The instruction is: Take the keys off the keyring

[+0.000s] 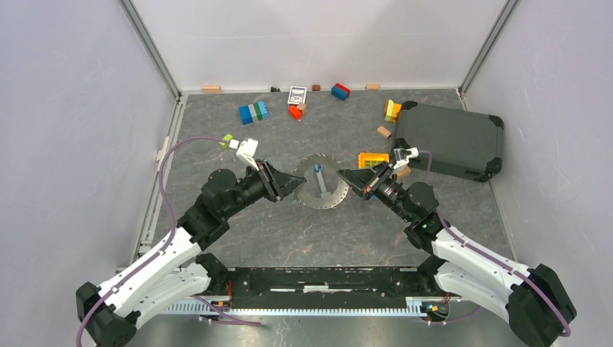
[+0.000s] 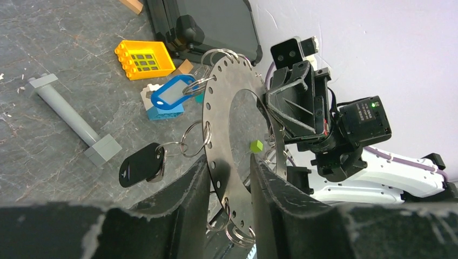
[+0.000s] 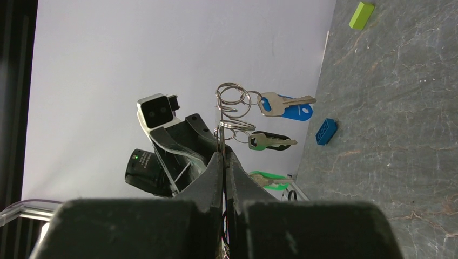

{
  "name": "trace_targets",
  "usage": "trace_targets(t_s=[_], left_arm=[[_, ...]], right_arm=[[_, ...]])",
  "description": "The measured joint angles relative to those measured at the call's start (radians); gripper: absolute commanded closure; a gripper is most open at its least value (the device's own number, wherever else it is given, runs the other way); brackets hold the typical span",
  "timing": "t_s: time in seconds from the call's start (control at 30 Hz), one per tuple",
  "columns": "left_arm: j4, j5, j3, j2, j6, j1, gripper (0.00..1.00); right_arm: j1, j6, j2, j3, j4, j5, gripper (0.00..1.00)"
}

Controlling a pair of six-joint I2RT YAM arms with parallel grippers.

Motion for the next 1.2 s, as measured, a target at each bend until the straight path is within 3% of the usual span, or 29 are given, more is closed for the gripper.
trace_targets(t_s=[0.27,0.4,0.5,0.7,0.83,1.2], left_arm=[[0.018,0.000,-0.015,0.000,0.000,0.000,0.77],[0.031,0.000,-0.015,0.000,-0.003,0.000,0.97],[0.040,0.000,-0.019,0.001,-0.003,0.000,0.98],[0.040,-0.006,-0.027,0.000,-0.010,0.000,0.98],[0.018,-0.019,-0.027,-0.003,-0.019,0.000,0.98],[-0.024,-0.086,-0.027,-0.077,-0.082,0.000,0.98]], right_arm=[[0.000,-0.008,0.000,0.000,0.006,-0.009,1.00],[0.000,-0.016,0.001,0.000,0.014,-0.008,1.00],[0.000,-0.024,0.001,0.000,0.018,-0.007,0.98],[0.001,-0.062,0.002,0.000,0.018,0.003,0.62],[0.005,-0.106,-0.002,0.001,0.020,0.011,0.48],[0.006,-0.236,-0.126,0.005,-0.083,0.106,0.41]])
